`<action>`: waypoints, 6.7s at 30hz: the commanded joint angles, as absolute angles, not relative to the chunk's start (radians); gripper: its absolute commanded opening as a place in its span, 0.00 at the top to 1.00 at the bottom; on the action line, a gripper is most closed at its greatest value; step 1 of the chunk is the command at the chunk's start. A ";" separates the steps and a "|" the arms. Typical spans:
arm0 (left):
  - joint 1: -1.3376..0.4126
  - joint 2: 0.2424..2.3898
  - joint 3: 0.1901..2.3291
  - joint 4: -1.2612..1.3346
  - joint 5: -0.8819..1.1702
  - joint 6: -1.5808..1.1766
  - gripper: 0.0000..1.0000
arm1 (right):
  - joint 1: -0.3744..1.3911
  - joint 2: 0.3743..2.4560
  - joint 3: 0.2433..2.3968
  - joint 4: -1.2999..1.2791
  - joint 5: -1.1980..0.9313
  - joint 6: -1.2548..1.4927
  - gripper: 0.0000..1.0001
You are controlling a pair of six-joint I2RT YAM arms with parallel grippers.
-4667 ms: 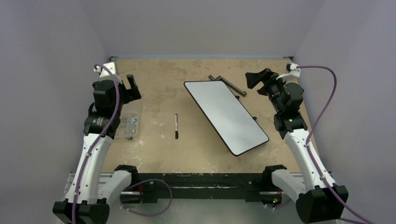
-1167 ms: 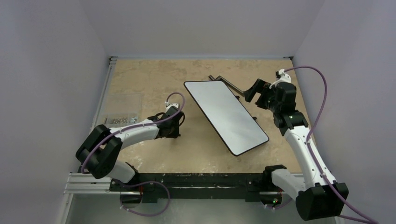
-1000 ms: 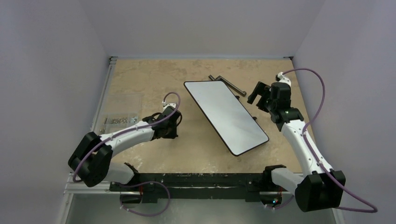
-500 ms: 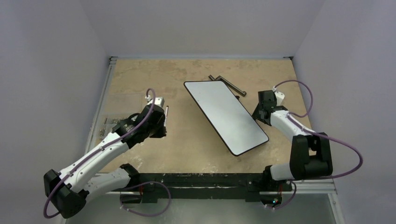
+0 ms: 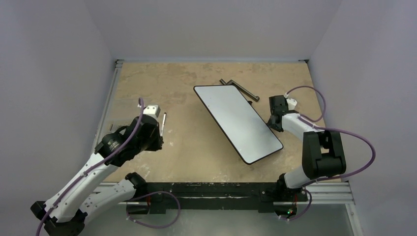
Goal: Write a sentence on the whiteboard
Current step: Move the whiteboard to the center of the board, then pass from the left arm to the right
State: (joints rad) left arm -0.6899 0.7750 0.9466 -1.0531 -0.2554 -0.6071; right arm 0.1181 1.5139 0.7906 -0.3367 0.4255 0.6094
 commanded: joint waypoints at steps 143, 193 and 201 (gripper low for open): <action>-0.714 1.196 1.547 -1.022 0.502 0.401 1.00 | 0.647 1.086 1.044 0.084 -0.949 0.780 0.46; -0.816 1.195 1.420 -0.954 0.296 0.412 1.00 | 0.628 1.235 1.109 -0.094 -0.847 0.709 0.68; -0.818 1.204 1.418 -0.952 0.288 0.408 1.00 | 0.628 1.242 1.112 -0.109 -0.839 0.698 0.71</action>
